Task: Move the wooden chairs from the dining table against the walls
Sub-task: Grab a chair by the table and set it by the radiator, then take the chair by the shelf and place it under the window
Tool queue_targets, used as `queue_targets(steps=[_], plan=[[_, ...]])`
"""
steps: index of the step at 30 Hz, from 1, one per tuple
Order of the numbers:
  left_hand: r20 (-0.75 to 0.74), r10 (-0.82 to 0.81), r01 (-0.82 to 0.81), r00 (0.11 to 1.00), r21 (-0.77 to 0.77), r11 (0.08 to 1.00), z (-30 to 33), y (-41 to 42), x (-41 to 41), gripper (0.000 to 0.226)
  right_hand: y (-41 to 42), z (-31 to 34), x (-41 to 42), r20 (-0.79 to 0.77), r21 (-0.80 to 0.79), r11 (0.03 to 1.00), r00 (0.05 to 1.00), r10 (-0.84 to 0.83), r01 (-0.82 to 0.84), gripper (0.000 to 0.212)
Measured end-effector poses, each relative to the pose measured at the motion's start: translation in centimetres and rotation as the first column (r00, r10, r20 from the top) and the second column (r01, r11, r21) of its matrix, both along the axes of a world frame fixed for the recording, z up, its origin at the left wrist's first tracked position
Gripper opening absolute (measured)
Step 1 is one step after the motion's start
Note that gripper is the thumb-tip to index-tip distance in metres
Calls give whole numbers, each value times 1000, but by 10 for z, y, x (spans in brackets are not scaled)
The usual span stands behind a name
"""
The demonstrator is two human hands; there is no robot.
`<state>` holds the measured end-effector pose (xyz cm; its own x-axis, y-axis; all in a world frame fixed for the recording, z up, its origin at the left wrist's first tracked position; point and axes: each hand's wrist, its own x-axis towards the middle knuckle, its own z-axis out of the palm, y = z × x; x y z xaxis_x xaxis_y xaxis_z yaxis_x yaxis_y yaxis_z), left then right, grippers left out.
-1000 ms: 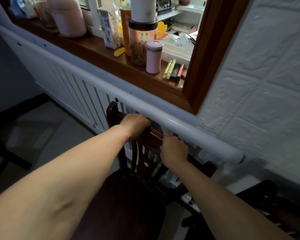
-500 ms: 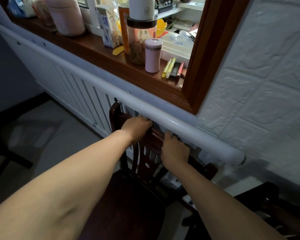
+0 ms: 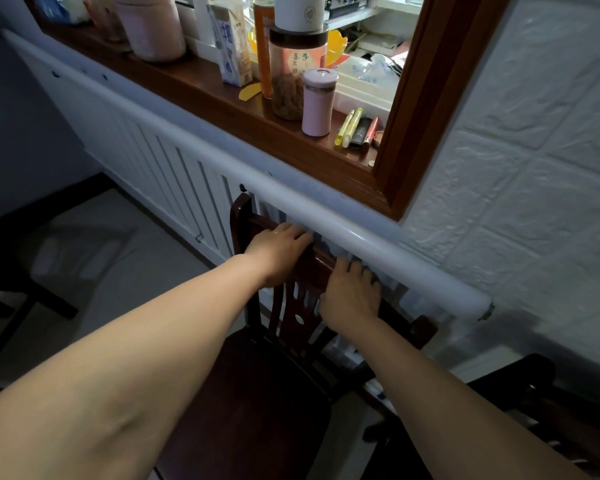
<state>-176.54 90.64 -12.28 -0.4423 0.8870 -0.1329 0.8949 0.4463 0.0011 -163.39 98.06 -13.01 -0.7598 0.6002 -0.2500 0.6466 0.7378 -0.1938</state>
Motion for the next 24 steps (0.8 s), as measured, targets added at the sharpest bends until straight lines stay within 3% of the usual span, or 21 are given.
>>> queue_targets(steps=[4,10,17,24], plan=[[21,36,-37,999,12,999,12,-24,11,71,-15,8,4,-12,11,1000,1000,16,-16,87],[-17,139,-140,990,-127,982,34,-84,13,78,-57,28,-7,-120,-24,985,979,166,-170,72],[2,320,-316,947,-154,936,60,-208,-9,72,-142,51,-45,-85,-83,943,945,316,-323,74],[46,484,-478,874,-95,873,65,-367,-40,76,-282,64,-98,-87,-135,866,877,473,-481,71]])
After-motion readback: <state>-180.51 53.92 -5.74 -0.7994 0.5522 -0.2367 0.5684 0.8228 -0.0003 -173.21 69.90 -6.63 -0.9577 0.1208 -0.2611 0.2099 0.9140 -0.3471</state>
